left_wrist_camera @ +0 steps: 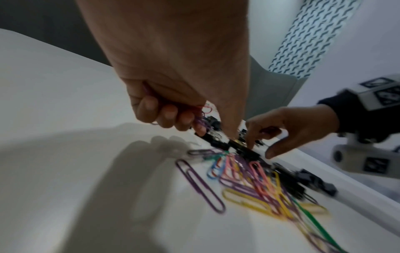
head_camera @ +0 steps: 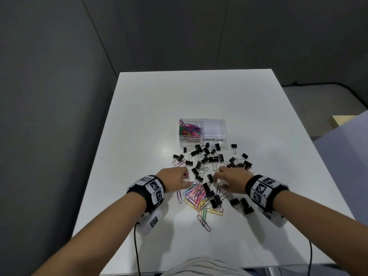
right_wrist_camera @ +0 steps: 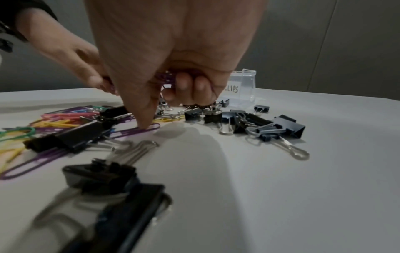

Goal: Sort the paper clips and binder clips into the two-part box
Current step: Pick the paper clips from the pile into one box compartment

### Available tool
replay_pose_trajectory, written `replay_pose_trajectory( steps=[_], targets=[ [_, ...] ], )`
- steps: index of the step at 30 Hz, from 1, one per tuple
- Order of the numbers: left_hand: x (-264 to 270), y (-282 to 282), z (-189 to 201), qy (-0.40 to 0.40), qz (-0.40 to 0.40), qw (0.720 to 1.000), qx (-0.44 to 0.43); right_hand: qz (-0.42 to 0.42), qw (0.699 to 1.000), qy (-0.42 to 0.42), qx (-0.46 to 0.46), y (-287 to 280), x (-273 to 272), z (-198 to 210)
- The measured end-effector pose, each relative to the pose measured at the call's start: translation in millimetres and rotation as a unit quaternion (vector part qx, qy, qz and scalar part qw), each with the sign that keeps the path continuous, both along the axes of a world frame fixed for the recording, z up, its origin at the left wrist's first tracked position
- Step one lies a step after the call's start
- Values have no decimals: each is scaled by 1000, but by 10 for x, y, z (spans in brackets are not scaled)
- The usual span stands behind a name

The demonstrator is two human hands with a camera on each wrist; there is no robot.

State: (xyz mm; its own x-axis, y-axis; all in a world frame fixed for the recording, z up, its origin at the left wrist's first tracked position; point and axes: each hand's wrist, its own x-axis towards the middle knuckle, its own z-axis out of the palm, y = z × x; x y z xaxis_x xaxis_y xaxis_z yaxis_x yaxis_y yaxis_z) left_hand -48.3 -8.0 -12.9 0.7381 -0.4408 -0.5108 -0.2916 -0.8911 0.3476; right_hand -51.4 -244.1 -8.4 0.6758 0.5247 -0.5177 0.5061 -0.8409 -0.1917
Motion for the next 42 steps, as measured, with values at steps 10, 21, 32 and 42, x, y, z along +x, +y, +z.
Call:
replay_pose_trajectory(
  steps=[10,21,32,42],
  targets=[
    [-86,-174,-114,-69,-3,998,11,-24,999,-2,21,102,21,-101],
    [83,-57,-135,-100,30,994,-6,-27,997,-66,17,75,-7,-141],
    [177,-96,-161,-75,1,996,51,-77,996,-54,4,95,20,-193],
    [192,-13,-110,-82,9,996,27,-53,994,-93,-27,59,-21,-77]
  ],
)
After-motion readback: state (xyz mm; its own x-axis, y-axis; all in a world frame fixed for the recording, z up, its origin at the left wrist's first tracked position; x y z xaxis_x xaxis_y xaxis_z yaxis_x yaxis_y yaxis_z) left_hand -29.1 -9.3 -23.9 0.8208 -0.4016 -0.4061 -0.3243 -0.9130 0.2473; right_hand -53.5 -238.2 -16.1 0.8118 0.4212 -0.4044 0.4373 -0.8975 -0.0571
